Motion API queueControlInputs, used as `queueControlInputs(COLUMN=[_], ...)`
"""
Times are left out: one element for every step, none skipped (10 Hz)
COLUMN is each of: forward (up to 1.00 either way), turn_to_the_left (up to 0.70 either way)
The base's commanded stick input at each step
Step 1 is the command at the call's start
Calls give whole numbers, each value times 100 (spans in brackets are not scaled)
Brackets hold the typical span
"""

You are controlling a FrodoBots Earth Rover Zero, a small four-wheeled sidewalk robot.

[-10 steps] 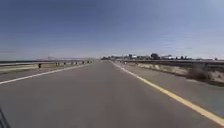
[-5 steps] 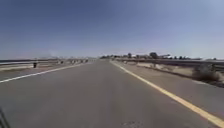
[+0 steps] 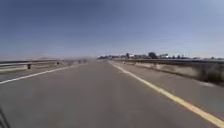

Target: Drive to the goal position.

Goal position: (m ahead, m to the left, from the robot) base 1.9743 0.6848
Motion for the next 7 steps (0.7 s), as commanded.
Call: queueControlInputs(forward=[100, 100, 100, 100, 100, 100, 100], turn_to_the_left=[6, 9, 12, 15, 18, 20, 23])
